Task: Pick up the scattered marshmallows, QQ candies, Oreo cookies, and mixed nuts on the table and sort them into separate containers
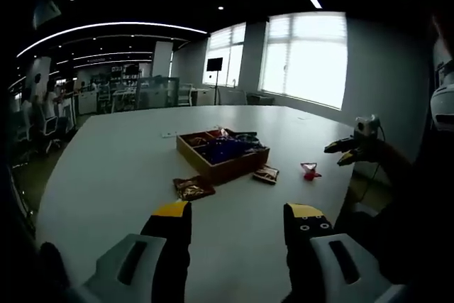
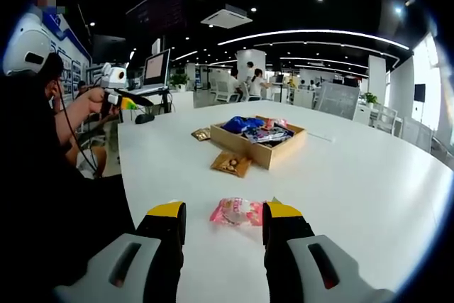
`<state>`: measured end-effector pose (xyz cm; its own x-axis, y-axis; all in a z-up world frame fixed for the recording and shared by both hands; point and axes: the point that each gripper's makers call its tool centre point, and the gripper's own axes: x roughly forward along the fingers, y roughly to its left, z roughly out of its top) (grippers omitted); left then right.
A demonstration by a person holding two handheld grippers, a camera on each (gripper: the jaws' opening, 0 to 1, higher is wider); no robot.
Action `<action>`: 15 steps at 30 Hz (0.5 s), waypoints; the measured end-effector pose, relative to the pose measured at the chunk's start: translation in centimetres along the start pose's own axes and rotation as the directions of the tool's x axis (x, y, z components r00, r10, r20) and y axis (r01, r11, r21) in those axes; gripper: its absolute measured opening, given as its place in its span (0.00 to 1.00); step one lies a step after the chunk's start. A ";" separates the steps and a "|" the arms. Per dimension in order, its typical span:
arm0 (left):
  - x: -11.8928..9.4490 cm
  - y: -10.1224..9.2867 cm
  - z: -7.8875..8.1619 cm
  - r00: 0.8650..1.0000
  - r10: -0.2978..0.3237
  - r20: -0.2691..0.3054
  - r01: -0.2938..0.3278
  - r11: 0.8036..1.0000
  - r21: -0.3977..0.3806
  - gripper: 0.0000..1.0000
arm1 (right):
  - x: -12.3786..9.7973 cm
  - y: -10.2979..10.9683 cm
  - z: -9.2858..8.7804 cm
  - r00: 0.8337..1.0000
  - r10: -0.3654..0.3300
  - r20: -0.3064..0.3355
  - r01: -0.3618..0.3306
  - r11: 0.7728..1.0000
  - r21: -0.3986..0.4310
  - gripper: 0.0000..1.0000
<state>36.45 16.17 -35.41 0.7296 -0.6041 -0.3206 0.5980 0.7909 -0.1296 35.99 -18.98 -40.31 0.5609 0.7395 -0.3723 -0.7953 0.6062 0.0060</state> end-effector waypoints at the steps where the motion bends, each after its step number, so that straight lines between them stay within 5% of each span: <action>1: 0.1 0.0 0.0 1.000 -0.002 -0.004 0.002 1.000 0.005 0.57 | 0.0 0.0 0.0 1.000 0.001 0.000 -0.001 1.000 0.001 0.40; 15: 1.4 0.7 0.3 0.998 -0.012 -0.061 0.017 0.997 0.069 0.57 | 0.3 0.0 -0.2 1.000 0.010 -0.004 -0.010 1.000 0.011 0.40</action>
<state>37.96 15.87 -35.67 0.7005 -0.6068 -0.3756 0.6316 0.7721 -0.0694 36.16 -18.80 -40.61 0.5523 0.7442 -0.3756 -0.7981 0.6021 0.0194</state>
